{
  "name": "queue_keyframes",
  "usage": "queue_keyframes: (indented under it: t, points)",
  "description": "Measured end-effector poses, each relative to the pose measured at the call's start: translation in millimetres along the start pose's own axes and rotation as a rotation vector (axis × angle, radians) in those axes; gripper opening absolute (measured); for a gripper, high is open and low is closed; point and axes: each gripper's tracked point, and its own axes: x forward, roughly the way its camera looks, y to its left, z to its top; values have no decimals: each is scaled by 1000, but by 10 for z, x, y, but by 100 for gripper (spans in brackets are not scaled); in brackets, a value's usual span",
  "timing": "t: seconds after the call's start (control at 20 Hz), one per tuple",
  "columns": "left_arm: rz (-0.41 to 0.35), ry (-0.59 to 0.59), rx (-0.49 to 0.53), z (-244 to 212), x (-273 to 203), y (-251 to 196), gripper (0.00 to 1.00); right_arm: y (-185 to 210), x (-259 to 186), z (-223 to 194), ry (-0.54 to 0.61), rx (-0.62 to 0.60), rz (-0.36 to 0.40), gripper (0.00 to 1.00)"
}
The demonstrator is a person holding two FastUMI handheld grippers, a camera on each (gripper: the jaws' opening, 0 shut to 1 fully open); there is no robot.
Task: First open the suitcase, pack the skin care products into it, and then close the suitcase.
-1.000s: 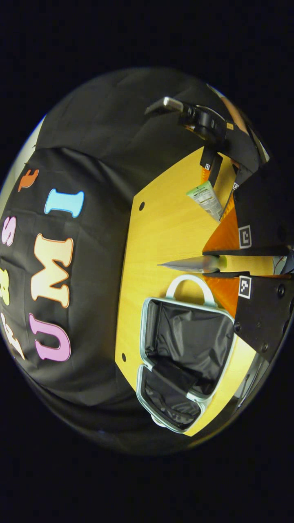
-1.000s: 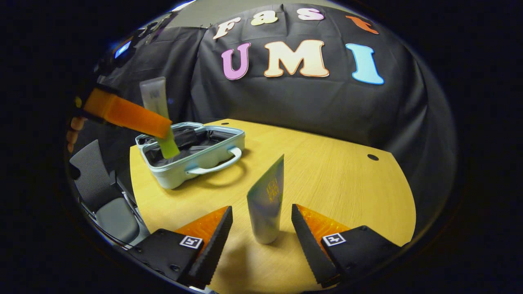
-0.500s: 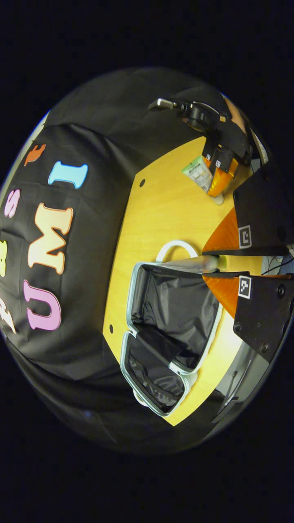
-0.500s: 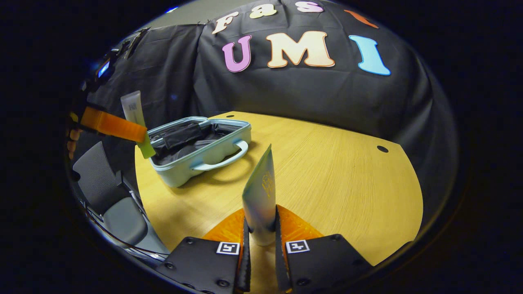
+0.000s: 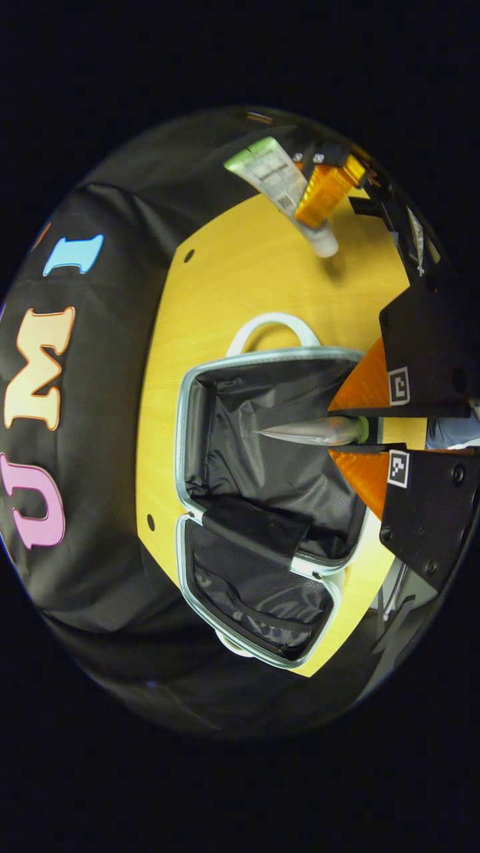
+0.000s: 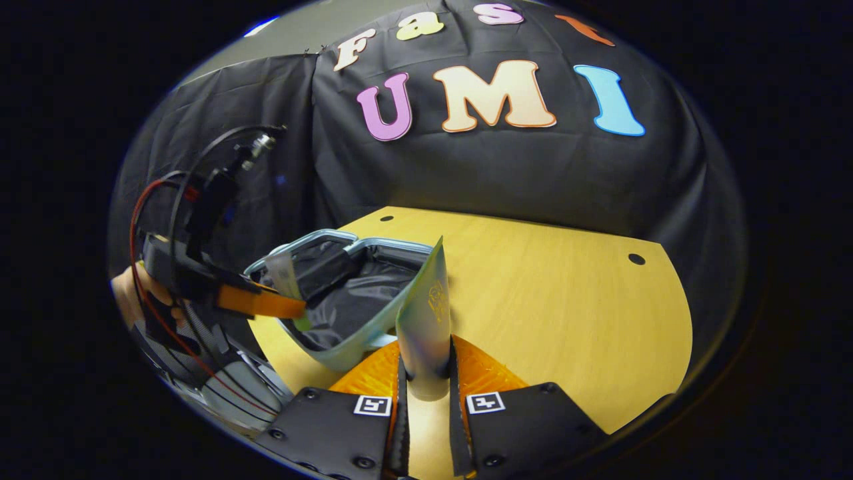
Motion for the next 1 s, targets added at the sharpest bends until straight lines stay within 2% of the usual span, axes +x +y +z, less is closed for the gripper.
queue_keyframes:
  t: [0.1, 0.4, 0.6, 0.7, 0.85, 1.0]
  points:
    - [-5, 26, 17, -19, 135, 93, 10, 225, 71, 83, 10, 6, 19, 26]
    - [-86, 121, 57, -191, 495, 191, 10, 767, 320, 105, 73, 5, 48, 26]
    - [-170, 93, 108, -67, 616, 225, 13, 1037, 563, 58, 109, 29, 45, 26]
    - [-196, 68, 117, 9, 649, 261, 20, 1150, 680, 41, 124, 63, 39, 26]
    - [-252, 13, 90, 172, 581, 284, 55, 1170, 861, -91, 173, 58, -9, 27]
    - [-271, -75, 58, 392, 478, 430, 71, 1212, 1069, -343, 256, 85, -39, 26]
